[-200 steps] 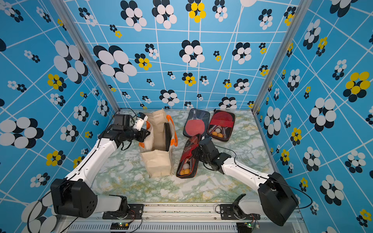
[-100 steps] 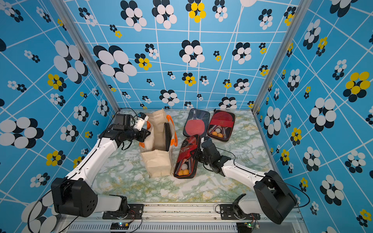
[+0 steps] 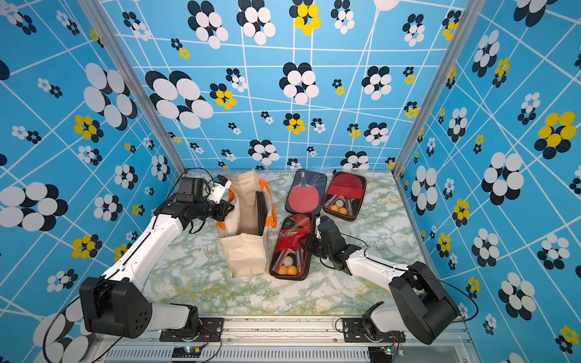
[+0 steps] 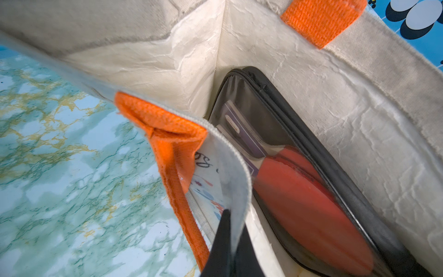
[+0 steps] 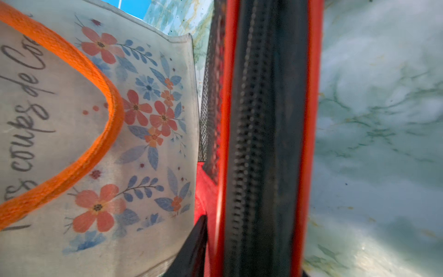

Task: Remove the ping pong set from the canvas bag
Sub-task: Place the ping pong set at the center of the board.

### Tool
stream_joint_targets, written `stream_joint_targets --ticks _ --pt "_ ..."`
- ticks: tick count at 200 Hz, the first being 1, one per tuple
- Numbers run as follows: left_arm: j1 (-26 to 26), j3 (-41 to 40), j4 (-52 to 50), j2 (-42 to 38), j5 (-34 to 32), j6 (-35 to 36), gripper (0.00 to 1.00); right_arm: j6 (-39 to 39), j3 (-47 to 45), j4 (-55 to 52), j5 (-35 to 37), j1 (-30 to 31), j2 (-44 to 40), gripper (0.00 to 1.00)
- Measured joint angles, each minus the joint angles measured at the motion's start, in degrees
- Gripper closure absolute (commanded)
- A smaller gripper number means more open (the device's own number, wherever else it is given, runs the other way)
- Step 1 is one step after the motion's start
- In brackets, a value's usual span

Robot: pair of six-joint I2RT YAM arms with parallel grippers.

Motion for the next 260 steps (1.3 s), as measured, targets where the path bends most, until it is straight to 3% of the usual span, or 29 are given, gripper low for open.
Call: stream_joint_targets --ticks 21,88,172,260 --pt "-0.22 0.0 0.0 0.02 -0.15 0.02 1.0 0.02 -0.72 0.37 -0.04 -0.04 0.15 0.59" --pt "-0.33 0.0 0.0 0.48 -0.2 0.04 1.0 -0.9 -2.08 -3.63 0.94 -1.31 1.9 0.37" --pt "-0.33 0.0 0.0 0.48 -0.2 0.09 1.0 -3.93 -1.95 -12.92 3.1 -2.36 -1.62 0.3" --pt "-0.33 0.0 0.0 0.48 -0.2 0.09 0.97 -7.87 13.88 -28.59 9.79 -2.56 -12.09 0.25"
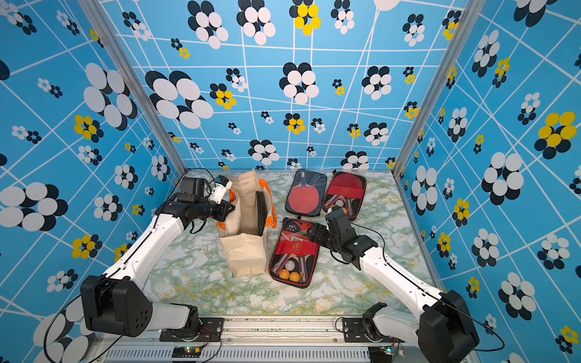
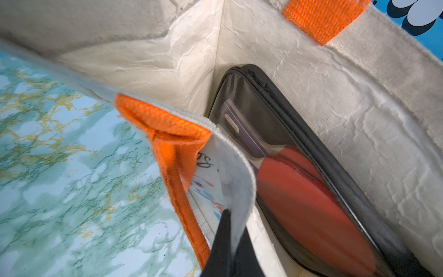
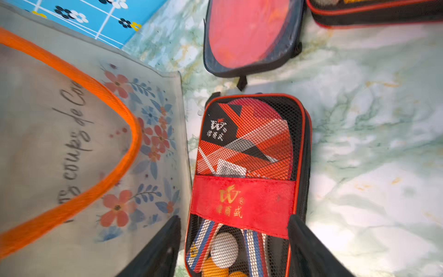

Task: Remove the ping pong set from the canvas bag
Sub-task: Place the ping pong set at the center of the board, then pick up the ping pong set from the canvas bag.

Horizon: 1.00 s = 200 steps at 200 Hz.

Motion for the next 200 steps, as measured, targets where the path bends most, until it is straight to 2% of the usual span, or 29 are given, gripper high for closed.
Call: stream_joint_targets --ticks 30,69,114,200 --pt "-0.07 0.0 -0.09 -0.02 -0.2 0.22 0.85 -1.6 6.71 -4.0 1.49 0.28 -0.02 0.21" --pt "-0.28 0.0 -0.59 -0.02 -0.52 0.39 0.82 -3.91 15.17 -6.93 2.99 2.03 1.53 0.2" --pt "-0.26 0.02 -0.7 -0.02 -0.57 0.81 1.0 -7.06 26.38 -8.13 4.26 7.17 9.57 0.2" --pt "-0.26 0.02 -0.7 -0.04 -0.33 1.05 1.0 -9.84 41.18 -8.26 4.48 12.61 21.11 0.2"
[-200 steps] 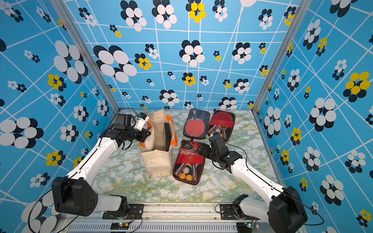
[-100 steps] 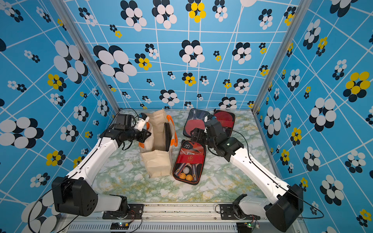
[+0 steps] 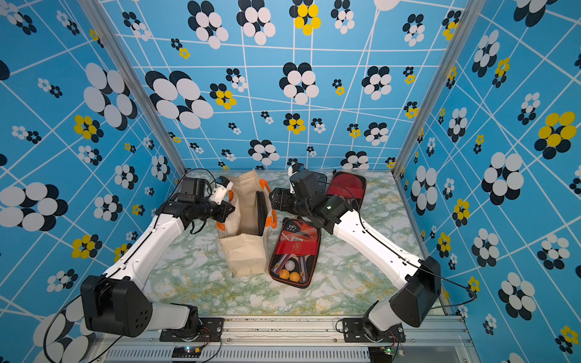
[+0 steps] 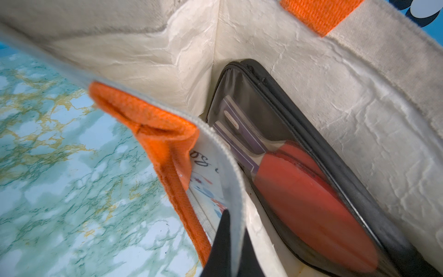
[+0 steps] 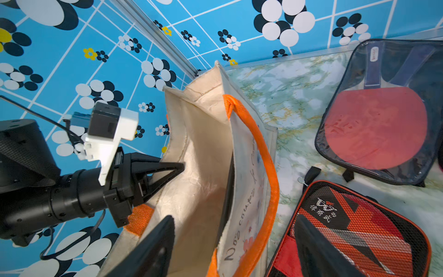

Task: Remove the ping pong set from the canvas bag
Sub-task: Pick up the ping pong set from the canvas bag.

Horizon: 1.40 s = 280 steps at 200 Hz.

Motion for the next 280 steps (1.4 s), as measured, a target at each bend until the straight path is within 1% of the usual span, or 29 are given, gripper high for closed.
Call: stream_joint_targets --ticks 76,145,192,237,280 --pt "0.0 0.76 -1.05 -1.07 0.74 -0.02 1.0 -1.92 13.92 -0.5 -0.33 2.82 9.64 0.2" --pt "-0.02 1.75 -2.36 -1.09 1.49 -0.04 1.0 -3.85 26.62 -8.07 -0.92 5.44 20.5 0.22" --pt "-0.02 1.77 -2.38 -1.09 1.51 -0.04 1.0 -4.52 30.4 -13.0 -0.79 6.38 25.97 0.22" --pt "-0.02 1.77 -2.36 -1.09 1.46 -0.02 1.0 -5.6 36.89 -18.69 1.6 6.38 31.17 0.22" --pt "-0.02 1.77 -2.36 -1.09 1.46 -0.02 1.0 -7.54 48.39 -26.25 6.6 7.04 38.58 0.22"
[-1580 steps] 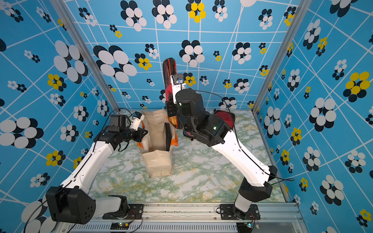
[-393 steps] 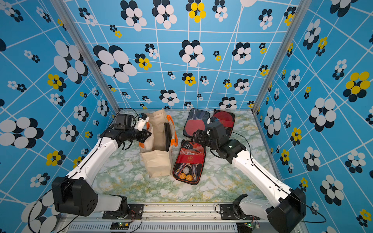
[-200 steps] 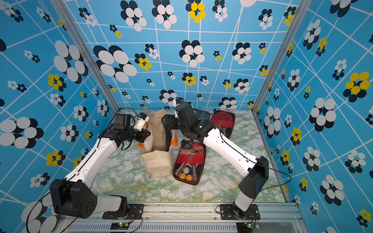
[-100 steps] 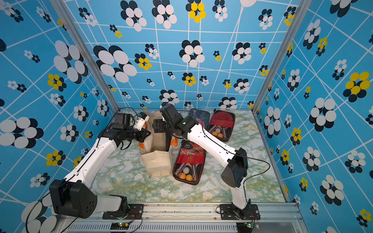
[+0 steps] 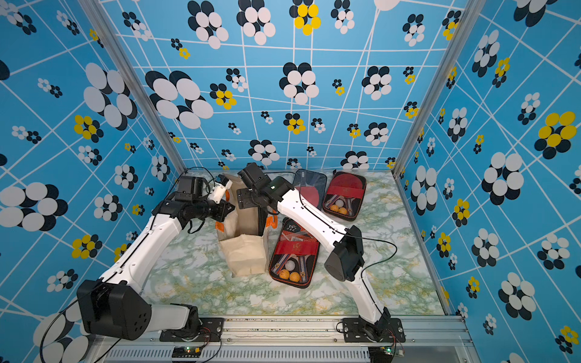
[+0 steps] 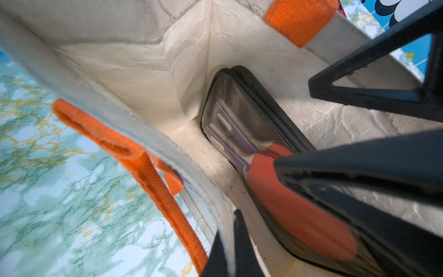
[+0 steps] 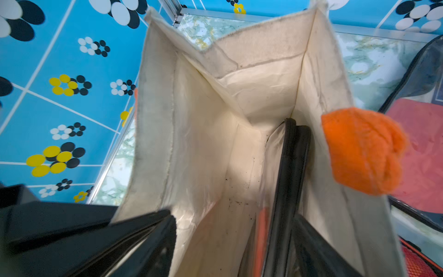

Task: Remove the ping pong set from the canvas bag
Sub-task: Pick up the ping pong set from the canvas bag.

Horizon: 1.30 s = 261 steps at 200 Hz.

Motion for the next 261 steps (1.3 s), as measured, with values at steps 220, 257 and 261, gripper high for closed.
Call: stream_joint_targets --ticks 220,257,261 --pt "0.02 0.0 0.02 -0.2 -0.04 0.0 1.0 -2.89 9.86 -13.03 8.33 0.83 11.8 0.21" --pt "0.02 0.0 0.02 -0.2 -0.04 0.0 1.0 -2.64 7.1 -12.33 6.8 0.85 12.09 0.21" --pt "0.02 0.0 0.02 -0.2 -0.04 0.0 1.0 -2.64 6.86 -12.22 6.6 0.85 12.13 0.21"
